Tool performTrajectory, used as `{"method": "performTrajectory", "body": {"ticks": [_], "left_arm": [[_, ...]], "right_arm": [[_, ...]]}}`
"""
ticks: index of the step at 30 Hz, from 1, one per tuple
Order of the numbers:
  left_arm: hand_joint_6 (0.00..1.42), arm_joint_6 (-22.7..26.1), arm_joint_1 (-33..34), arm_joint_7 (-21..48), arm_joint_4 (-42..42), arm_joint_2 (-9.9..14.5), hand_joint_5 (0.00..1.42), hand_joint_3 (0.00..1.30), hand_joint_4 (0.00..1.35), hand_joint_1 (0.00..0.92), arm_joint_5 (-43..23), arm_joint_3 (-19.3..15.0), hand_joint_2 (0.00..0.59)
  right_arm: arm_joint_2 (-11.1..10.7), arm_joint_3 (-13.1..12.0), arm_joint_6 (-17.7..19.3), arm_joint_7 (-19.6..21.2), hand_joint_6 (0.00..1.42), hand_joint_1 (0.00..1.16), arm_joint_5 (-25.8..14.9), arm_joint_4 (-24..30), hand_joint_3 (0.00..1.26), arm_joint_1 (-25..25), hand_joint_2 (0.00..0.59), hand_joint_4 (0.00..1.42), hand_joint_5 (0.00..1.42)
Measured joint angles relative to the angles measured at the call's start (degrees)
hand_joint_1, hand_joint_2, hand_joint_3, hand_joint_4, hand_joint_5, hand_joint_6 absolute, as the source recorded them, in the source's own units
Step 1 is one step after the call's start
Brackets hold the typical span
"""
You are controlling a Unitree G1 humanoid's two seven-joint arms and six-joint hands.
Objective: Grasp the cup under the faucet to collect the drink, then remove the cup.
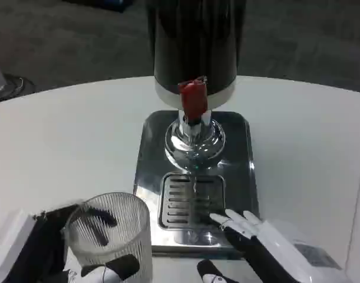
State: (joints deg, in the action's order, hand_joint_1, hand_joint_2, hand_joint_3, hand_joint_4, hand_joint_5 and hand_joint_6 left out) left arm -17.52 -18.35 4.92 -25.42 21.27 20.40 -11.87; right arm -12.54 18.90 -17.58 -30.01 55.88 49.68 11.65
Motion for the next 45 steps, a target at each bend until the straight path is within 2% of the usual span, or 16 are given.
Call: {"method": "performTrajectory", "body": {"ticks": [16,23,27,33,39,45], "left_arm": [[1.42,0.0,1.47,0.01,1.0,0.03,1.36,1.06,1.17,0.377,0.08,0.68,0.163],[1.42,0.06,3.67,0.01,1.81,0.03,1.36,1.06,1.17,0.377,0.23,1.2,0.163],[1.42,0.65,6.95,0.01,3.69,-0.07,1.36,1.06,1.17,0.377,0.64,3.04,0.163],[1.42,2.11,10.84,-0.03,5.91,-0.93,1.36,1.06,1.17,0.377,3.19,6.25,0.163],[1.42,3.69,13.74,-0.08,7.79,-1.2,1.36,1.06,1.17,0.377,5.08,6.64,0.163],[1.42,4.36,18.44,-1.16,13.1,-1.06,1.38,1.06,1.17,0.376,6.97,7.22,0.162]], "right_arm": [[1.06,-0.54,0.0,-0.28,0.0,0.22,-0.05,-0.44,0.16,-0.73,0.476,0.06,0.01],[2.88,-1.04,0.0,-0.17,0.01,0.22,0.23,0.3,0.16,-0.44,0.476,0.06,0.01],[3.37,-2.48,0.01,0.27,0.02,0.23,1.15,1.65,0.16,0.43,0.471,0.06,0.01],[4.17,-3.37,0.19,0.89,0.03,0.24,1.37,3.37,0.16,2.67,0.469,0.07,0.03],[5.29,-4.49,0.35,2.11,0.05,0.24,1.48,4.78,0.17,4.45,0.469,0.07,0.03],[6.19,-4.11,1.35,2.8,0.06,0.25,1.85,5.37,0.17,6.36,0.469,0.08,0.04]]}}
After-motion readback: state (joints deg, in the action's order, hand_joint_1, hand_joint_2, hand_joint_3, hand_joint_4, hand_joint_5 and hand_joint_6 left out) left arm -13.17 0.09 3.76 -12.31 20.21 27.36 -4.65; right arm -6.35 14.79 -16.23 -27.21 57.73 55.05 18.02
